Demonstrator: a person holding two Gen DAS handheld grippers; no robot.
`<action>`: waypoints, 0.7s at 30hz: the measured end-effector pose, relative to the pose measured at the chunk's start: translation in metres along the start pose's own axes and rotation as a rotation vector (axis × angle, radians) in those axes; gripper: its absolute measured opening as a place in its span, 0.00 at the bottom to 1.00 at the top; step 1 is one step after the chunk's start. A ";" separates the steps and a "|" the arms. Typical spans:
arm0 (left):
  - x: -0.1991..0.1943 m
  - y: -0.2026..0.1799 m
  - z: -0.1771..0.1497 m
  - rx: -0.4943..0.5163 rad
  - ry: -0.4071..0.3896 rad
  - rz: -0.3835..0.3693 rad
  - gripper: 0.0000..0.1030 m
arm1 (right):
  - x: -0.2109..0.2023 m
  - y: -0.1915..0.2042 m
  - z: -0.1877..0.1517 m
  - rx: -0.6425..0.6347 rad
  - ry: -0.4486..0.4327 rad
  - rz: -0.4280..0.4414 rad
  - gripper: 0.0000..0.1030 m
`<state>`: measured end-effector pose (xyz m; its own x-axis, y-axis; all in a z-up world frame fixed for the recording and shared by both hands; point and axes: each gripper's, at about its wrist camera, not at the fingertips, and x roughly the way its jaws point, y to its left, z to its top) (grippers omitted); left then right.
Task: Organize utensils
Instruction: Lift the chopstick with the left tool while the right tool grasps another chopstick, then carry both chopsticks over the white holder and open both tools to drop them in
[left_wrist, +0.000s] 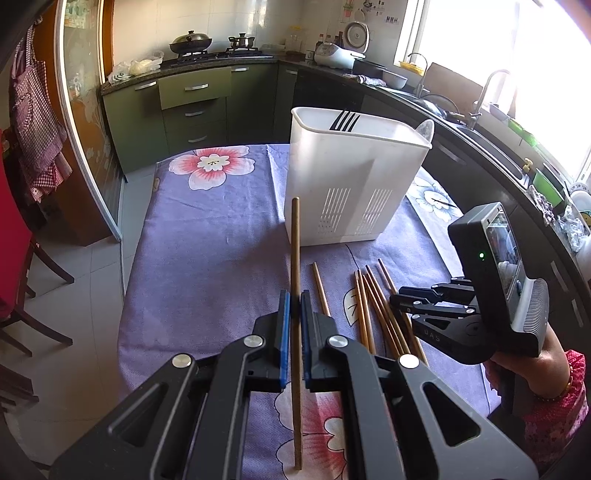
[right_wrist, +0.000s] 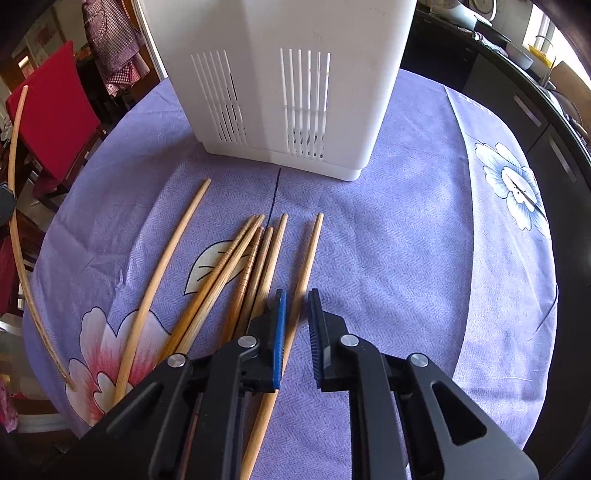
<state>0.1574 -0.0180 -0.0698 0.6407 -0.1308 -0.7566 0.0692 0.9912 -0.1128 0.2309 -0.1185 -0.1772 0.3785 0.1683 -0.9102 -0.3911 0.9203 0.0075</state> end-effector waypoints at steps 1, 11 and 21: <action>0.000 0.000 0.000 -0.001 -0.001 0.002 0.05 | 0.000 0.000 -0.001 -0.001 -0.002 -0.001 0.12; -0.004 -0.002 0.002 0.006 -0.012 -0.001 0.05 | -0.001 0.003 -0.005 -0.007 -0.049 -0.003 0.07; -0.005 0.000 0.005 0.004 -0.015 0.002 0.05 | -0.048 -0.016 -0.003 0.050 -0.178 0.070 0.06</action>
<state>0.1578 -0.0169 -0.0628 0.6523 -0.1286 -0.7470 0.0708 0.9915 -0.1089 0.2164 -0.1423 -0.1352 0.4954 0.2885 -0.8194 -0.3814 0.9197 0.0932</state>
